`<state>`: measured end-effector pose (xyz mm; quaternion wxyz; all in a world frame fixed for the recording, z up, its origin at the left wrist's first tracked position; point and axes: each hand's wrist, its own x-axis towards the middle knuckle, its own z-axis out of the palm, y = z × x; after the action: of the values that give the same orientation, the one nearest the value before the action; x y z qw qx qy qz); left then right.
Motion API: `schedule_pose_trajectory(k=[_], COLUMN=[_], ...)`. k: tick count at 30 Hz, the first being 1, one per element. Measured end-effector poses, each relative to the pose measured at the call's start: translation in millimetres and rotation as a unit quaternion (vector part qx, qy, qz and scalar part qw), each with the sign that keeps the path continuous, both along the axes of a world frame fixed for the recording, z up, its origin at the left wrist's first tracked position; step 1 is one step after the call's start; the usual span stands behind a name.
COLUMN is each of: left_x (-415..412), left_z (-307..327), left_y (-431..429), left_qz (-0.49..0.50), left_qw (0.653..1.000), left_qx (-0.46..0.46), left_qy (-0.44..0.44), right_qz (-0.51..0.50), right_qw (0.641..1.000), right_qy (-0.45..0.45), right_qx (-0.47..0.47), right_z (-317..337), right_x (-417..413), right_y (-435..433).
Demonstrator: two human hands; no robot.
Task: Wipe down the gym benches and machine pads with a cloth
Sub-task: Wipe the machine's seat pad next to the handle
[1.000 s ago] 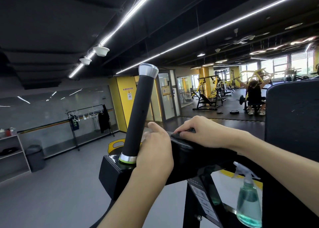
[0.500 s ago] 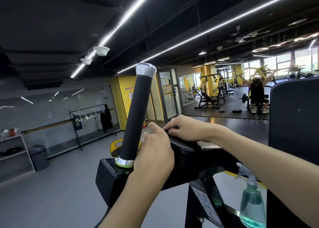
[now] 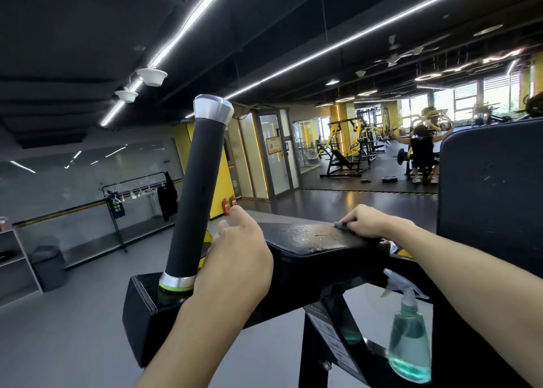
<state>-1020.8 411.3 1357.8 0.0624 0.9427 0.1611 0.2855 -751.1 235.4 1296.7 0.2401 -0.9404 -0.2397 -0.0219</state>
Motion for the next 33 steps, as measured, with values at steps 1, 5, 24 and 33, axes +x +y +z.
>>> schedule_pose_trajectory(k=[1,5,24,33], left_x=[0,2,-1,-30], left_z=[0,-1,-3,11], left_y=[0,1,2,-9], left_qz=[-0.001,-0.018,-0.024,-0.095], left_qw=[1.0,1.0,1.0,0.993], left_qx=[0.001,-0.008,-0.008,0.054], left_qy=[0.001,0.004,-0.007,-0.036], right_qz=[-0.026,-0.053,0.059,0.138], right_qw=[1.0,0.998,0.995,0.965], right_qy=[0.006,0.012,-0.076,-0.183], right_qx=[0.001,-0.019,0.005,0.125], right_z=[-4,-6,27,65], right_x=[7,13,-90,-171], right_y=[-3,1,-1,49])
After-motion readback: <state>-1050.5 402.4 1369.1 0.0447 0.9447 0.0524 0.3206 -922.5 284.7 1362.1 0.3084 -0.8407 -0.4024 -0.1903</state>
